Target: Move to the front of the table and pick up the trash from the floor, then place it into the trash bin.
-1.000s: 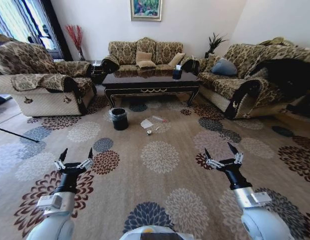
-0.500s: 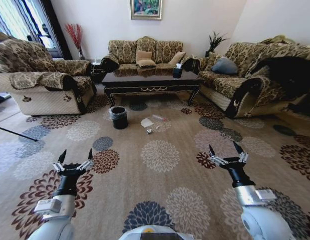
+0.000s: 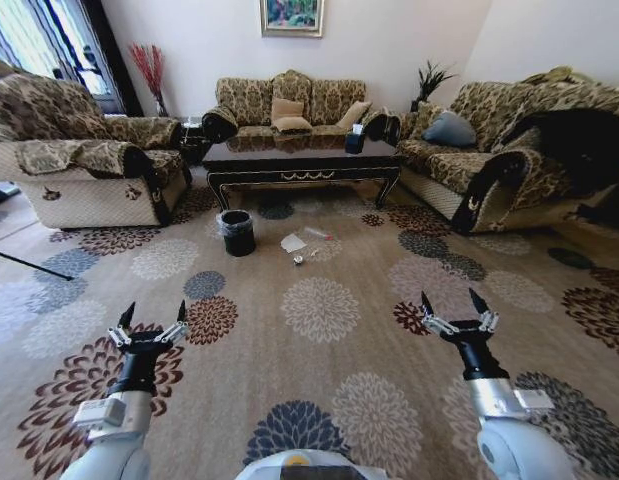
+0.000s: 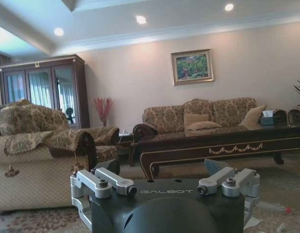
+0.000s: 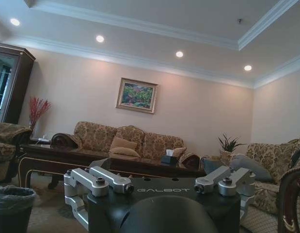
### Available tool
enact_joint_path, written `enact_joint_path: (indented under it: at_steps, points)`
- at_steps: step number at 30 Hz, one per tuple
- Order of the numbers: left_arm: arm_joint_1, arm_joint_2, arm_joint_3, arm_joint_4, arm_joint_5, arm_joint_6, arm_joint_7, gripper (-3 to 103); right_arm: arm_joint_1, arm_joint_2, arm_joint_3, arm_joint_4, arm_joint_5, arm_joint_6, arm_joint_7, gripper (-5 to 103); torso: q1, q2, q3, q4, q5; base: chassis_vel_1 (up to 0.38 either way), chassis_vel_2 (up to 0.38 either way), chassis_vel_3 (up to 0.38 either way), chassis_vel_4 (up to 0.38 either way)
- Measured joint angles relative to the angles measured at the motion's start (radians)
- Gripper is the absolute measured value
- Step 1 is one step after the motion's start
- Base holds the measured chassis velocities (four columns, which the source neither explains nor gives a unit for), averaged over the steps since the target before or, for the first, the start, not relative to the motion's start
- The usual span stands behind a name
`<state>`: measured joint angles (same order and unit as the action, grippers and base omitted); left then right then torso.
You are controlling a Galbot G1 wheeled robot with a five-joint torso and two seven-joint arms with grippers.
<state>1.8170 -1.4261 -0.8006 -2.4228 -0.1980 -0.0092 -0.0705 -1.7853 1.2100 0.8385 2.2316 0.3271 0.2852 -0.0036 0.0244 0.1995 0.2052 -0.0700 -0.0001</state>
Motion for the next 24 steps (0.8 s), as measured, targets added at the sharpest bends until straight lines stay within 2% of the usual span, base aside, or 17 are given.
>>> enact_joint_path:
  at_steps: [3,24]
  points:
    - [0.000,-0.005,0.003,-0.008,-0.023,0.014,-0.003,100,0.000,0.009,-0.009,-0.003,-0.013,0.005,-0.019,100,-0.004,-0.013,-0.009,0.0000,0.0001,0.000,0.000,0.000,0.000]
    - [-0.007,-0.009,0.002,0.019,-0.011,0.006,-0.002,100,0.018,0.014,-0.022,-0.043,-0.031,0.035,-0.060,100,-0.023,-0.093,-0.070,0.0000,0.0001,0.000,0.000,0.000,0.000]
